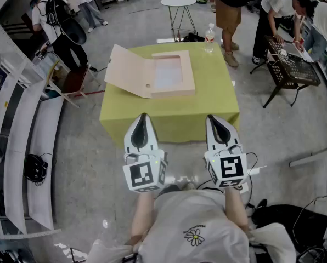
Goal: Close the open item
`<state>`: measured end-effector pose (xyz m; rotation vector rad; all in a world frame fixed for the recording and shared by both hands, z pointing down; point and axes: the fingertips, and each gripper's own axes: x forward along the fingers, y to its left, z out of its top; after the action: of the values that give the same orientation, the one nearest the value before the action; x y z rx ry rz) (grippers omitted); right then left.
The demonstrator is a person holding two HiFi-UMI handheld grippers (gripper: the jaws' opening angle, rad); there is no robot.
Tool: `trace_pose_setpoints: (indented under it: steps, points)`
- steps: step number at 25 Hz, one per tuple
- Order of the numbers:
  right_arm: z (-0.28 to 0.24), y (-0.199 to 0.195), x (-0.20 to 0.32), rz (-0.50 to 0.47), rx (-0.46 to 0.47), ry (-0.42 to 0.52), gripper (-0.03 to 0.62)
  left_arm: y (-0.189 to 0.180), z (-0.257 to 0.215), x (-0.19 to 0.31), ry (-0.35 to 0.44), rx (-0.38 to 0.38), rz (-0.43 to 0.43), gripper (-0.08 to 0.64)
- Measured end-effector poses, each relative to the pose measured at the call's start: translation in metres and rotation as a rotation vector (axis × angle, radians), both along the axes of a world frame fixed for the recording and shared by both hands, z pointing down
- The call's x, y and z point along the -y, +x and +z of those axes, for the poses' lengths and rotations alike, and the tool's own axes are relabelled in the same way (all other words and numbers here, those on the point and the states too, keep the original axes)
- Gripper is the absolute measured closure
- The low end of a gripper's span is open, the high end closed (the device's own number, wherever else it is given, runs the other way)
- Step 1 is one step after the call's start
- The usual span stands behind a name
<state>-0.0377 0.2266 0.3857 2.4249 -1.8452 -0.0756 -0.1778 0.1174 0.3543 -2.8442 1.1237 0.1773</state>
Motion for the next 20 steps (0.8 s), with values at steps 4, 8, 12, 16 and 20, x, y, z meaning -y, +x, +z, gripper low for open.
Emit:
trace_pose_setpoints:
  steps: [4, 8, 12, 16, 20]
  points:
    - [-0.001, -0.002, -0.002, -0.002, 0.004, 0.008, 0.580, -0.003, -0.001, -0.001, 0.001, -0.005, -0.006, 0.546]
    - [0.004, -0.007, -0.004, -0.026, 0.014, 0.006, 0.580, -0.003, 0.002, -0.004, -0.001, 0.000, -0.001, 0.546]
    - [0.004, -0.011, -0.002, -0.067, 0.088, 0.028, 0.580, -0.003, 0.005, -0.003, -0.013, 0.003, 0.005, 0.546]
    - [0.006, -0.013, -0.002, -0.085, 0.085, 0.025, 0.580, 0.000, 0.008, -0.003, -0.020, 0.007, 0.006, 0.546]
    - [0.012, -0.013, -0.003, -0.087, 0.065, 0.001, 0.580, 0.004, 0.012, -0.004, -0.030, 0.009, 0.006, 0.545]
